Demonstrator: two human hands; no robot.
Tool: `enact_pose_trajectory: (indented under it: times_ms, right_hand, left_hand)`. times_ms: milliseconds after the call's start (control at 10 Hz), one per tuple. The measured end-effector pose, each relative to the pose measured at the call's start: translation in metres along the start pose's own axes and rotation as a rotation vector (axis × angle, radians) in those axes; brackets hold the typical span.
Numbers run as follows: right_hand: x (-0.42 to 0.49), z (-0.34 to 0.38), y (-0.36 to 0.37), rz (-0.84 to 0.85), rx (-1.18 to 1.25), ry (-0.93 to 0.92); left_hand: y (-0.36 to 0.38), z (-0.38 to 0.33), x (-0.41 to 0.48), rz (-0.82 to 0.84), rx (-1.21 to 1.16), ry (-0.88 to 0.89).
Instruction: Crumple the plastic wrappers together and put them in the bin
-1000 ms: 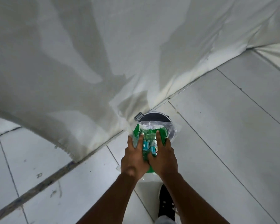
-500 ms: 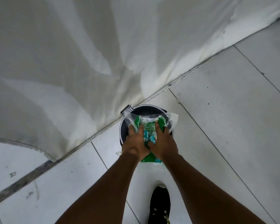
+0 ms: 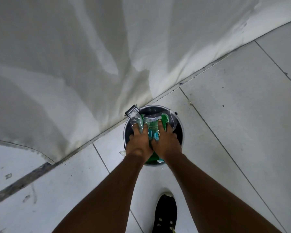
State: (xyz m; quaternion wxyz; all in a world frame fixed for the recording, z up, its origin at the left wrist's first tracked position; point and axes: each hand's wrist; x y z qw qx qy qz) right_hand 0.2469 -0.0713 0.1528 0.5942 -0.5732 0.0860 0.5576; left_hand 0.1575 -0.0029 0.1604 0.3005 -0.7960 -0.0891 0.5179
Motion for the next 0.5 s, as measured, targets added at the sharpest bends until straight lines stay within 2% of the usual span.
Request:
enact_pose_trajectory:
  times_ms: [300,400,500]
  right_hand:
    - [0.005,0.000,0.005,0.016,-0.009,0.003]
    - [0.005,-0.005,0.006,0.035,-0.041,-0.017]
    - [-0.002,-0.006,-0.005,0.039,-0.111,0.000]
  left_hand:
    - [-0.005,0.000,0.006,0.054,0.028,0.003]
    - [-0.007,0.000,0.004,0.113,0.077,0.004]
    - [-0.031,-0.005,-0.001,0.118,0.223,-0.014]
Point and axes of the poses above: each hand's wrist, its own x-axis towards the middle knuckle, its own y-axis out of the palm, z = x × y, and after that the axes turned 14 degrees about z, right-handed
